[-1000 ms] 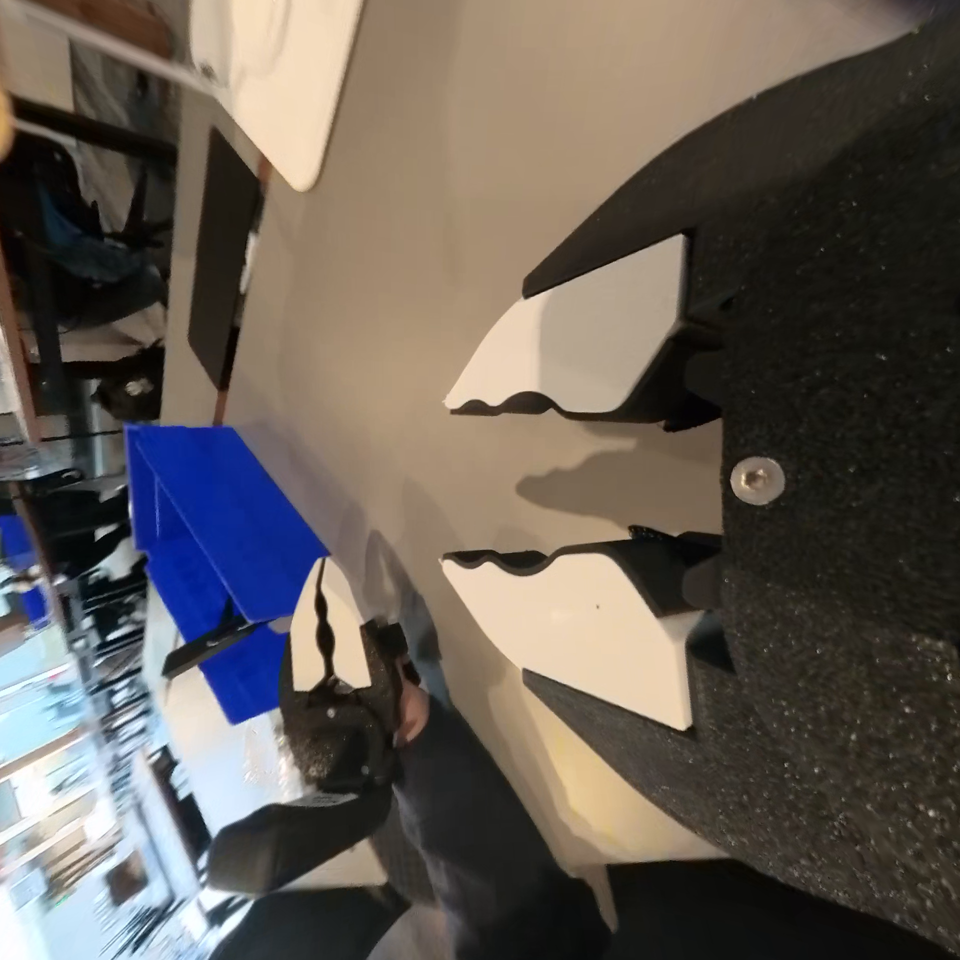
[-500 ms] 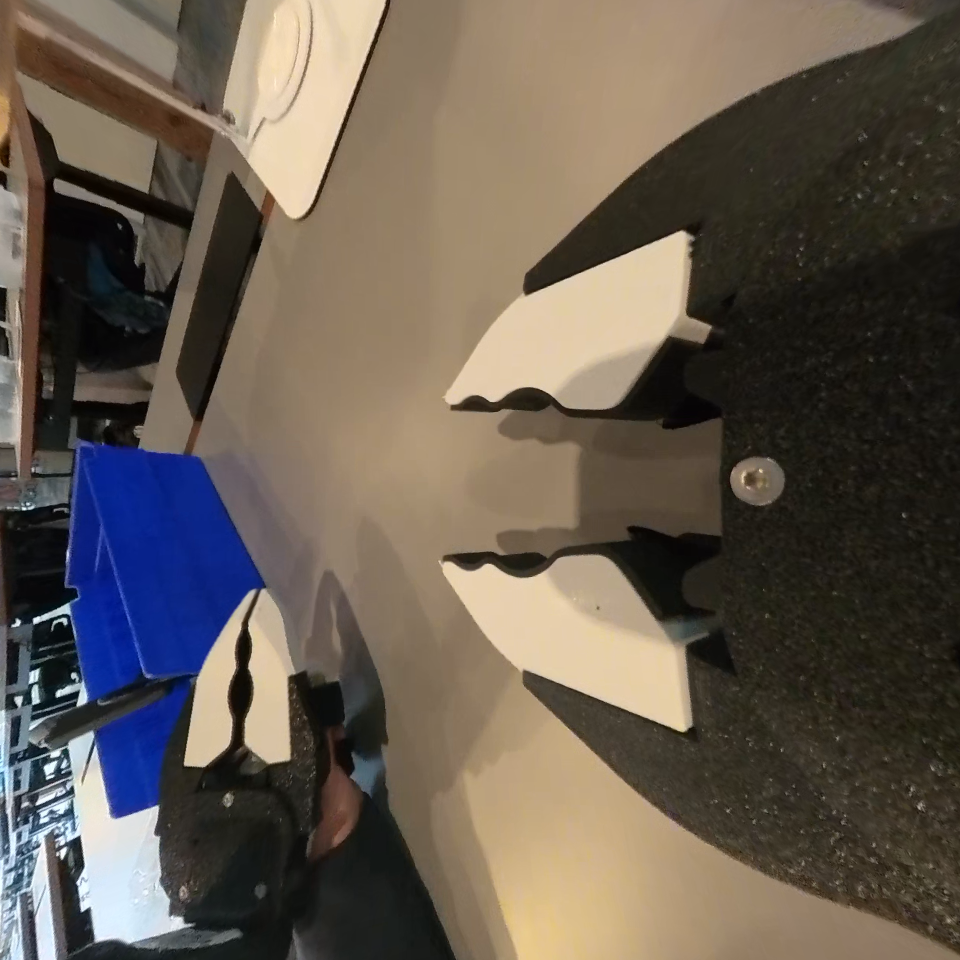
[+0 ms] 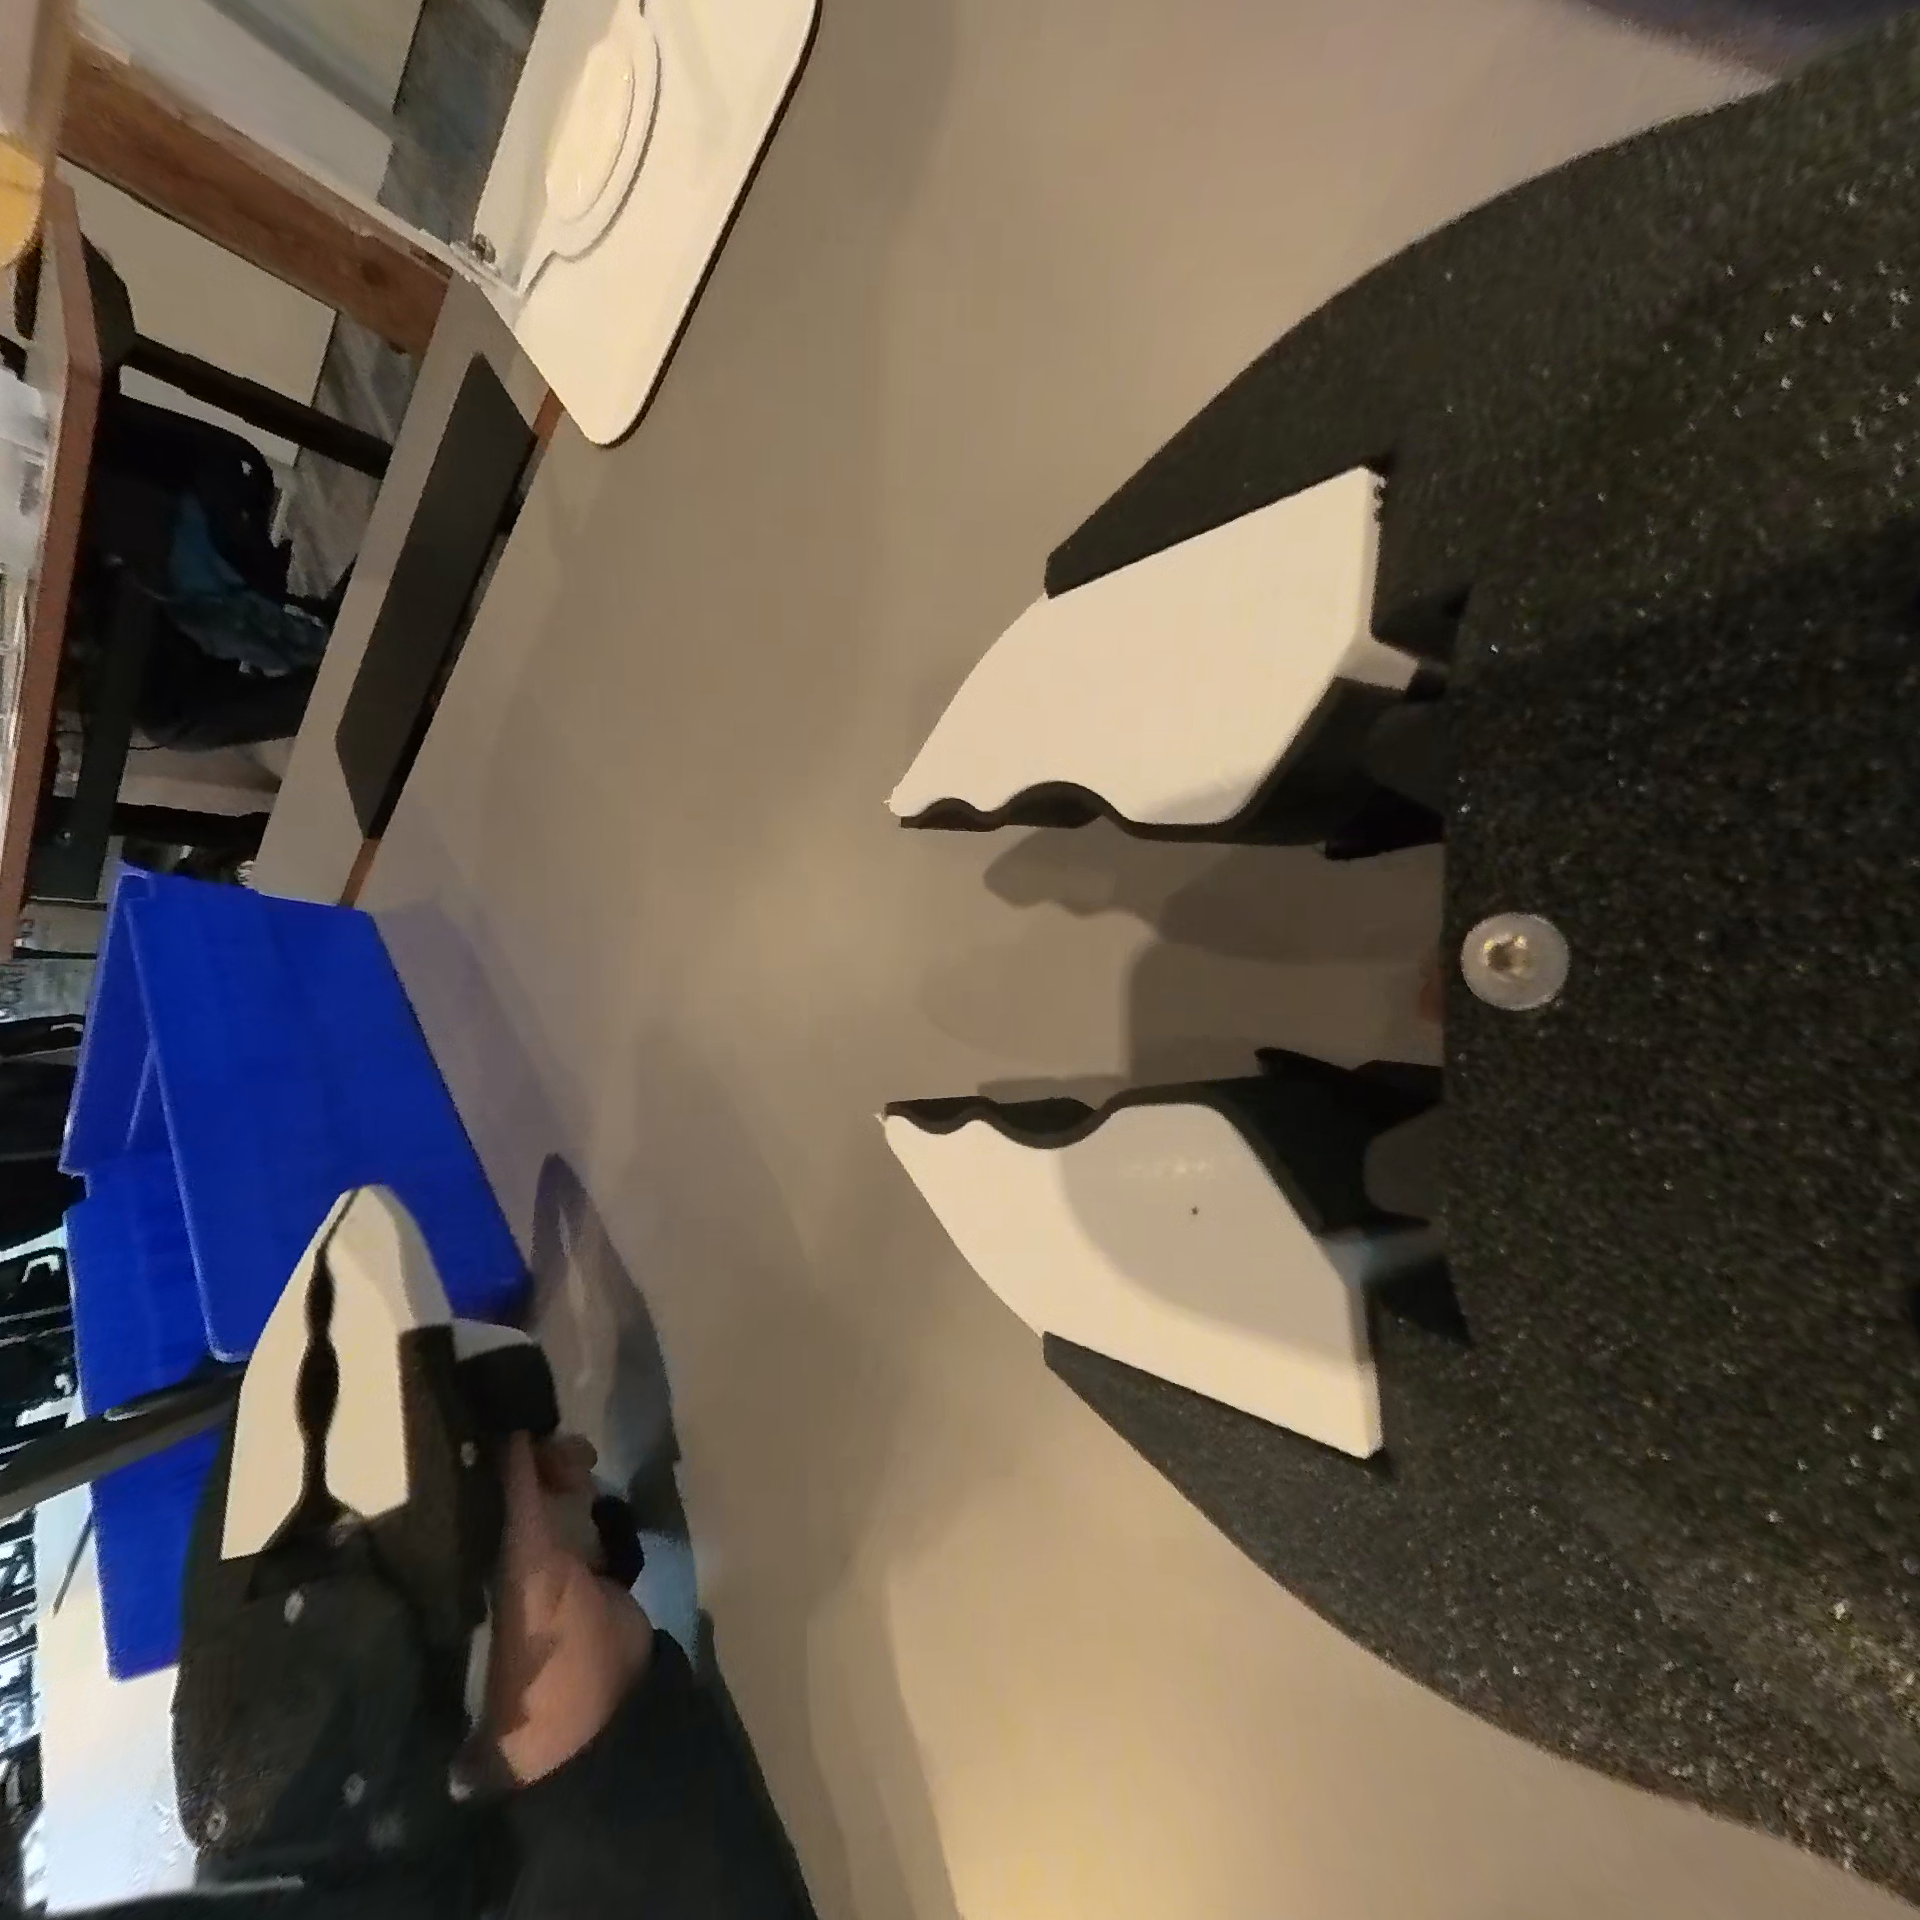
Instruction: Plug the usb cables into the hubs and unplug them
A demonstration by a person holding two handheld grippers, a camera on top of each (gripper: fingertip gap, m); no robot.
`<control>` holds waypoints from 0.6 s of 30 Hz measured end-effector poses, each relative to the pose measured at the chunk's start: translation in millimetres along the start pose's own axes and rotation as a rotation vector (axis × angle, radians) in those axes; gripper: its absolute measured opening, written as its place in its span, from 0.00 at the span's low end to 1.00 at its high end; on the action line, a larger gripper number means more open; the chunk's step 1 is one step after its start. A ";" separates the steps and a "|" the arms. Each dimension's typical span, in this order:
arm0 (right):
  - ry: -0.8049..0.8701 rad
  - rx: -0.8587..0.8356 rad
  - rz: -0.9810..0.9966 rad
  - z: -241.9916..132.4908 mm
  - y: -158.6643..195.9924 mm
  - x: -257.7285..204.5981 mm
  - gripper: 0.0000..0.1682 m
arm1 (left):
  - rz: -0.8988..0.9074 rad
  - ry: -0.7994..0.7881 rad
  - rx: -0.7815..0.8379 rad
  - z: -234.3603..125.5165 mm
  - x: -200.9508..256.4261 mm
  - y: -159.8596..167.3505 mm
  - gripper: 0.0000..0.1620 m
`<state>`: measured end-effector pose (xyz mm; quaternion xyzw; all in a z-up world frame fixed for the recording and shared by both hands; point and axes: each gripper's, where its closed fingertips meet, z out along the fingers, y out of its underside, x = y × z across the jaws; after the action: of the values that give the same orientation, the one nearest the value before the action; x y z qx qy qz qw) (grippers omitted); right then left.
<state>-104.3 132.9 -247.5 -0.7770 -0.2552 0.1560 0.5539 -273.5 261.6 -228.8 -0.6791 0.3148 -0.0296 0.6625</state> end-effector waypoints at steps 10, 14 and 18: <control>-0.001 -0.010 -0.007 1.2 1.8 -1.2 0.28 | -0.066 -0.134 -0.168 4.5 -26.8 25.4 0.00; -0.001 -0.009 -0.008 1.2 1.8 -1.5 0.28 | -0.099 -0.133 -0.179 3.0 -28.9 26.8 0.00; -0.003 -0.012 -0.006 1.8 2.6 -1.8 0.28 | -0.080 -0.199 -0.212 1.0 -38.3 32.0 0.00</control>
<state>-106.1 132.6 -250.6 -0.7794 -0.2594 0.1537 0.5493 -316.2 282.8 -243.9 -0.7566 0.2217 0.0450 0.6135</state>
